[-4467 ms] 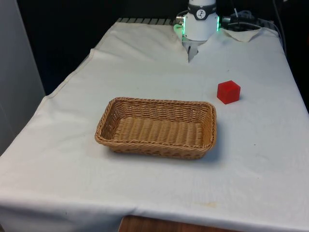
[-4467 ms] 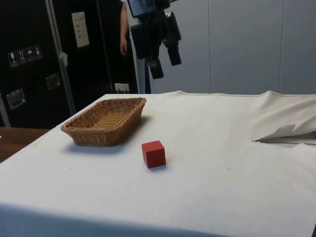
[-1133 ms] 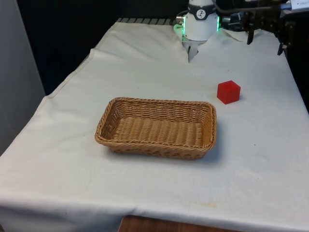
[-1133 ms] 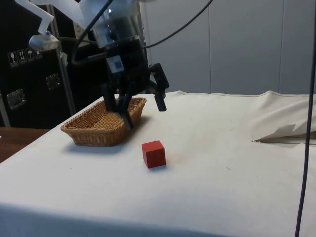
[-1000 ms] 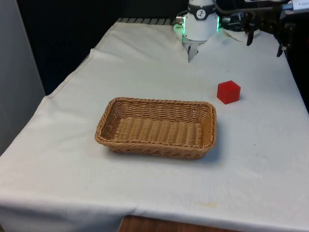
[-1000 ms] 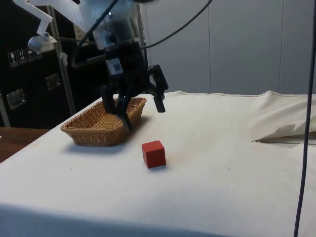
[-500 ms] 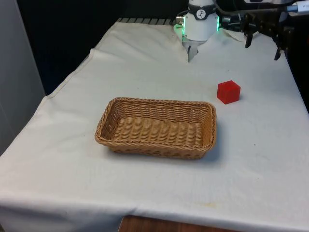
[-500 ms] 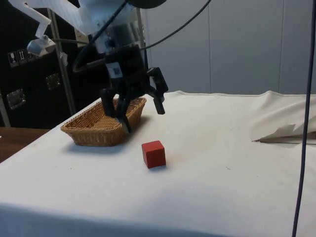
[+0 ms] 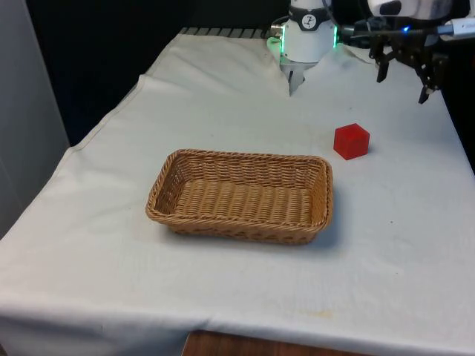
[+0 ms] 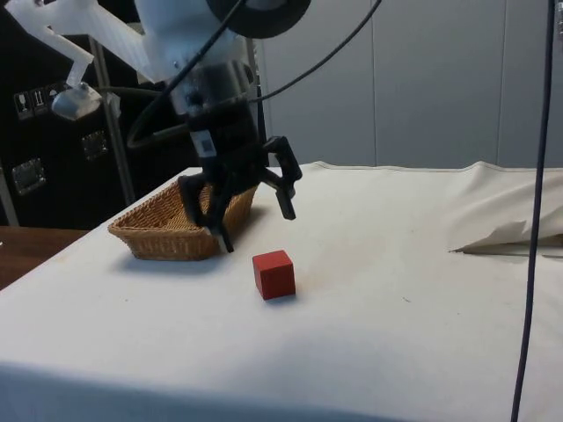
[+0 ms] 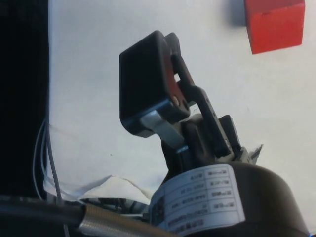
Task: Pick up the cube and place it into the basket.
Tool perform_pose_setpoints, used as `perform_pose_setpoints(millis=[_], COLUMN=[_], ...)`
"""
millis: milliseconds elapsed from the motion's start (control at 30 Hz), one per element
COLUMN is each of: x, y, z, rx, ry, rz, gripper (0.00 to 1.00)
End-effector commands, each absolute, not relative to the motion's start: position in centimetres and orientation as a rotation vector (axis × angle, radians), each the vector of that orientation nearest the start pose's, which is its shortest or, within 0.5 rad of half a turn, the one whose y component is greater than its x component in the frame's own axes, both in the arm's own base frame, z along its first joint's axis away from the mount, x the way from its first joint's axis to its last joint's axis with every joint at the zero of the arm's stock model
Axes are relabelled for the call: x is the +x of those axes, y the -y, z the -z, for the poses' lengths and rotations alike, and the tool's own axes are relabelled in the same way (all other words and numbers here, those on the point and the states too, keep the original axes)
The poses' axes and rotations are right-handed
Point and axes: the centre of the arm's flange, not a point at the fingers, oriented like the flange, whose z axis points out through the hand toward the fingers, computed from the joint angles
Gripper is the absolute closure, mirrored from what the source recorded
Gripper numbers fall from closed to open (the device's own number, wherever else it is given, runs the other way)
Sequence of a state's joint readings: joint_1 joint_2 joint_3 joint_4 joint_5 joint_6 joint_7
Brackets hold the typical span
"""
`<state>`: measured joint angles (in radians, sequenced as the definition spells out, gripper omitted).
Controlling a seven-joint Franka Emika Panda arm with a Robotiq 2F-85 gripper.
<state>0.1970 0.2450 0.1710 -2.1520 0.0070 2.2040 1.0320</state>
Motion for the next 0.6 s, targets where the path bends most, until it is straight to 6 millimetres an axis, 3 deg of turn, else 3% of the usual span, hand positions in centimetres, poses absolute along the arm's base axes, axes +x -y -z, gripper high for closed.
perform_pose_setpoints(millis=[0, 300, 567], x=[50.9, 51.3, 51.2], y=[-19.6, -19.8, -19.7], z=[-27.0, -25.4, -25.3], rx=[-3.024, -3.001, -3.0], ry=[-1.082, -1.152, -1.154], rz=[-0.261, -0.233, -0.245], gripper=[0.0, 0.0, 0.0])
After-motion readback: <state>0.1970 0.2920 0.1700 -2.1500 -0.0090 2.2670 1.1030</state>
